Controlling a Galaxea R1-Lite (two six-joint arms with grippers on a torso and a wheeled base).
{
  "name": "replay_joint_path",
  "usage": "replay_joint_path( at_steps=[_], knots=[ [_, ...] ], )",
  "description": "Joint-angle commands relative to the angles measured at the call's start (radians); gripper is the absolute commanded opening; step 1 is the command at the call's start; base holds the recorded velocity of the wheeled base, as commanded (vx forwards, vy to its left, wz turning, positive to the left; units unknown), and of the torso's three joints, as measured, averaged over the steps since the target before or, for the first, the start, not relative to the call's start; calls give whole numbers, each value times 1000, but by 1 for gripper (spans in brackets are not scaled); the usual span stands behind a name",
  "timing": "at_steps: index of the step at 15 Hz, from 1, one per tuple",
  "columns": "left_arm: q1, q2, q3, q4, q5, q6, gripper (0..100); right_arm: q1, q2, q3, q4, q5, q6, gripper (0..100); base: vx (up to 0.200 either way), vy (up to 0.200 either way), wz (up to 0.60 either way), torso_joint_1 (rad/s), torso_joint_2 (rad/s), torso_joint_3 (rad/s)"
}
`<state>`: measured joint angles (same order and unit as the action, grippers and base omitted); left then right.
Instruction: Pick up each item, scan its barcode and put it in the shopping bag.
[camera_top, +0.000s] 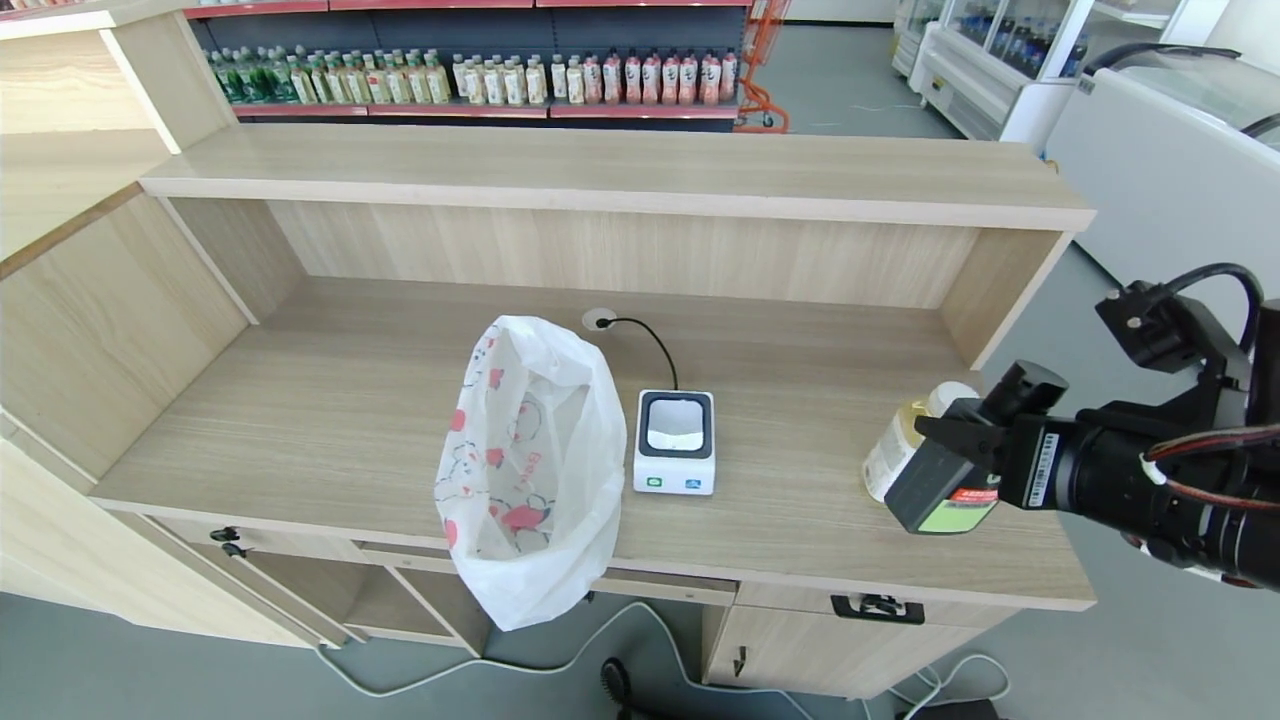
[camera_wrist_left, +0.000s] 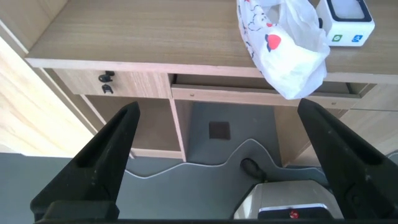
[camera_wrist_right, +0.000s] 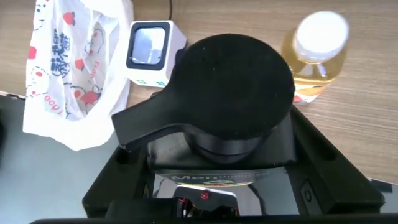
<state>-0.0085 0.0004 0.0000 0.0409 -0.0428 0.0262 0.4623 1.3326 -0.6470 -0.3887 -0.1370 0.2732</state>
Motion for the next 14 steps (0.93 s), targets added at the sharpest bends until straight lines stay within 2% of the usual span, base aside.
replay_joint_path(
  at_steps=[1,6,12,14],
  knots=[
    [1,0,0,-1,0,0,100,-1,0,3,1,-1,9,0,0,200,0,-2,2,2],
    [2,0,0,1,0,3,100,-21,83,-42,-55,-21,15,0,0,200,0,0,1,3],
    [2,0,0,1,0,6,100,-67,347,-273,-53,-179,50,0,0,200,0,1,3,0],
    [2,0,0,1,0,6,100,-71,407,-321,-45,-194,50,0,0,0,0,0,0,0]
  ],
)
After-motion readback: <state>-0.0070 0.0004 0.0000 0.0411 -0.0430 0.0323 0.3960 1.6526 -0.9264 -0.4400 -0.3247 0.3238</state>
